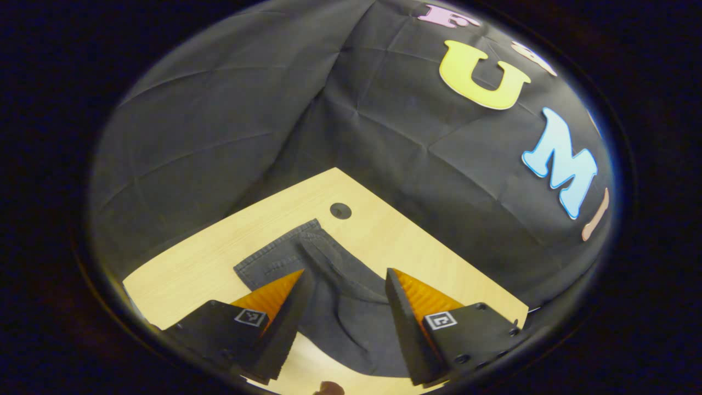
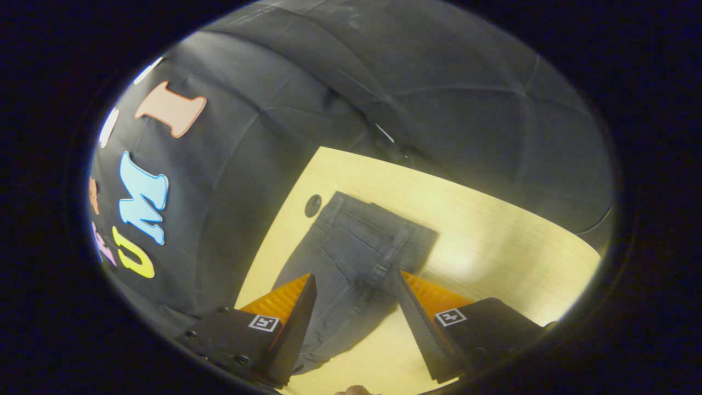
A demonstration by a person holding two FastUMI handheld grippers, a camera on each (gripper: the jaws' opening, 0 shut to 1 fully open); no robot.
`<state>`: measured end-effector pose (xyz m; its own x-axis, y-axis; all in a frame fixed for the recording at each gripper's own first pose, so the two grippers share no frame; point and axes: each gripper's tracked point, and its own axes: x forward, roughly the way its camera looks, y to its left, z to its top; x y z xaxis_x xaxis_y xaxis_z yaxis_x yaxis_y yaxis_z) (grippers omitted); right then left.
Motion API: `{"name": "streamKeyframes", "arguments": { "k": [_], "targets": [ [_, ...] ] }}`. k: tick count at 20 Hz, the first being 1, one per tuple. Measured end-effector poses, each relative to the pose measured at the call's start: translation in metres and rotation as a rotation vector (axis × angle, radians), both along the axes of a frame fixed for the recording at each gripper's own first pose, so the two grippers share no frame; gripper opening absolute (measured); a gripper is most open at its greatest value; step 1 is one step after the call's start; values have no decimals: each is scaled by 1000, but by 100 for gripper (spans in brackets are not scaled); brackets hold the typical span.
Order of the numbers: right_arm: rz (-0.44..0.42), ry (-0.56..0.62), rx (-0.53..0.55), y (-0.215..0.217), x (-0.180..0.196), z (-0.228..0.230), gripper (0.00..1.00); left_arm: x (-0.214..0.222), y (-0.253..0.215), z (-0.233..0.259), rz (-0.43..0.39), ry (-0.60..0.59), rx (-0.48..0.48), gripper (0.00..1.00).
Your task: Grasp the waist and the cuffs of the jeans and fold them to make the two legs overlap; first hold the waist and fold one-third of the jeans toward the cuffs, then hold the cuffs and fold the remaining one-third in the same direction to finish folding.
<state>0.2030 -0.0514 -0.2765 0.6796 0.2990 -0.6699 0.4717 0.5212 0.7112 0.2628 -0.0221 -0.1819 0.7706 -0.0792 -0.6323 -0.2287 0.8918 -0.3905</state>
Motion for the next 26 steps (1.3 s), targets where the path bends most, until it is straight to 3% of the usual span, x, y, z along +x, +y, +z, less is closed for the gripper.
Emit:
{"name": "streamKeyframes", "arguments": {
  "k": [2,9,12,13,14,16,18,20,23,26],
  "targets": [
    [-35,29,25,-3,-2,-13,88,-23,-6,18,-11,-34,41,99],
    [-156,61,145,-9,19,-36,90,-81,-20,83,-25,-196,150,99],
    [-168,78,159,-11,13,-45,87,-97,-27,90,-53,-224,169,100],
    [-156,71,155,-14,12,-47,70,-102,-30,91,-62,-230,174,99],
    [-137,72,146,-16,5,-49,63,-104,-34,91,-72,-240,180,99],
    [-127,59,160,-18,4,-53,32,-110,-42,92,-95,-253,189,99],
    [-122,40,167,-18,3,-49,14,-117,-47,93,-120,-265,219,99],
    [-93,5,119,-18,-1,-44,7,-122,-52,100,-140,-285,238,99],
    [-54,-64,34,-17,-12,-15,5,-129,-56,113,-163,-330,245,98],
    [-50,-140,-5,-26,-48,19,5,-129,-62,121,-197,-352,248,98]
  ]
}}
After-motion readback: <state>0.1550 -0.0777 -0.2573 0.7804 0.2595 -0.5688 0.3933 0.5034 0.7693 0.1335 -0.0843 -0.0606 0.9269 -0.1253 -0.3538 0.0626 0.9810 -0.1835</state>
